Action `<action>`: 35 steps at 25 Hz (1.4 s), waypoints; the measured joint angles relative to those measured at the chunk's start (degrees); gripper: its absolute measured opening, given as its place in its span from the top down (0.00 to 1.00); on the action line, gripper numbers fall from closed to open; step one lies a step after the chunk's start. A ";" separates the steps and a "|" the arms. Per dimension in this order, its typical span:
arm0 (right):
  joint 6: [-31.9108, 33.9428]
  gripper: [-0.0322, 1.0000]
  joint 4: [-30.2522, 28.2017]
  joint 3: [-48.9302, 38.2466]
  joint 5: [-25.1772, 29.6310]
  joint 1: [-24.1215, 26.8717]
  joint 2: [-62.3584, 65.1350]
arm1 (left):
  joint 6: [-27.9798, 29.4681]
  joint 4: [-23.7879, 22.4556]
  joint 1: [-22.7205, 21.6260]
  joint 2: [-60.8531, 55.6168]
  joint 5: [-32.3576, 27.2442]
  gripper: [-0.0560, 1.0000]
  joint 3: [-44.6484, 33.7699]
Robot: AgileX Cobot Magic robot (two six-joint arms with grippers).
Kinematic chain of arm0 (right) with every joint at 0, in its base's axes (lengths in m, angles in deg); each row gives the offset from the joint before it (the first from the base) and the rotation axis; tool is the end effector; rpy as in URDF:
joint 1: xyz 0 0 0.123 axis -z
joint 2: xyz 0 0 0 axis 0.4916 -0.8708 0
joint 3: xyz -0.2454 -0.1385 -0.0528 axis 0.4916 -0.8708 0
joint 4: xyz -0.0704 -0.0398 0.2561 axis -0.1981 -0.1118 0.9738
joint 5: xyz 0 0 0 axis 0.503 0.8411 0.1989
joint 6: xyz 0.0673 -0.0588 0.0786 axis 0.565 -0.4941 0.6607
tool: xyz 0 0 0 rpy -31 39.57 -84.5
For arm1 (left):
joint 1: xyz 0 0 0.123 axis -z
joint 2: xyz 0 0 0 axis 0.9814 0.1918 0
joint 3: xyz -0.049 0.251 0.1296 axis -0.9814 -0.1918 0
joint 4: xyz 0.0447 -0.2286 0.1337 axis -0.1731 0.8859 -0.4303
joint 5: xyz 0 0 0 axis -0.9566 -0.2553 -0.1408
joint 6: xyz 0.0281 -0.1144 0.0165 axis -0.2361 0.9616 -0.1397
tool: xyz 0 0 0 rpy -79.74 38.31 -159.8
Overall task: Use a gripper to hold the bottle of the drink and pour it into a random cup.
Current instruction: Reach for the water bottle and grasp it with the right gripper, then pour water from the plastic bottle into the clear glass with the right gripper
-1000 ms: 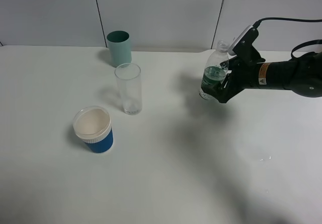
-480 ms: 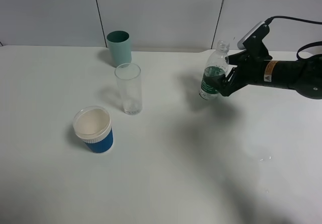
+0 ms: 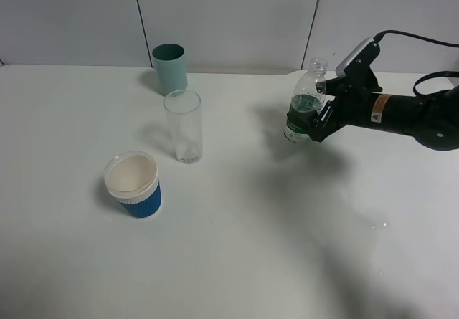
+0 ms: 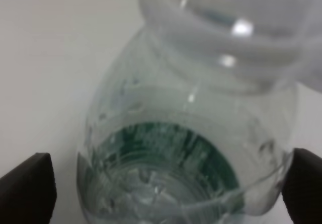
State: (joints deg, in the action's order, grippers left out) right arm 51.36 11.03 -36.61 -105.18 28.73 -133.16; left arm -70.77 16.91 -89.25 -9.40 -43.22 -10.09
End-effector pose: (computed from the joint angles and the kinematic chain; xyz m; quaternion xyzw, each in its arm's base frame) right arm 0.3627 0.0754 0.0820 -0.3887 0.7333 0.1239 0.5439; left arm 0.0583 -0.0039 0.2707 0.0055 0.8891 0.0171 0.4573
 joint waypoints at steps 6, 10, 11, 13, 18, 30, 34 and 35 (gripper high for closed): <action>0.20 0.11 0.00 2.97 -1.06 0.00 -2.32 | 0.00 0.00 0.00 0.00 0.00 0.01 0.00; 0.56 0.15 0.11 3.92 -1.24 0.00 -2.67 | 0.00 0.00 0.00 0.00 0.00 0.01 0.00; 0.56 0.17 0.11 3.92 -1.24 0.00 -2.67 | 0.00 0.00 0.00 0.00 0.00 0.01 0.00; 0.56 0.22 0.05 3.98 -1.24 0.00 -2.73 | 0.00 0.00 0.00 0.00 0.00 0.01 0.00; 2.35 0.41 0.05 3.98 -1.24 0.00 -2.73 | 0.00 0.00 0.00 0.00 0.00 0.01 0.00; 6.55 0.43 0.10 3.98 -1.13 0.00 -2.82 | 0.00 0.00 0.00 0.00 0.00 0.01 0.00; 6.60 0.43 0.54 3.98 -1.13 0.00 -2.82 | 0.00 0.00 0.00 0.00 0.00 0.01 0.00; 6.60 0.43 0.81 3.98 -1.13 0.00 -2.82 | 0.00 0.00 0.00 0.00 0.00 0.01 0.00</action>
State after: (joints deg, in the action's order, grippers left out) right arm 57.96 11.85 -32.62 -106.31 28.73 -135.98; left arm -70.77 16.91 -89.25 -9.40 -43.22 -10.09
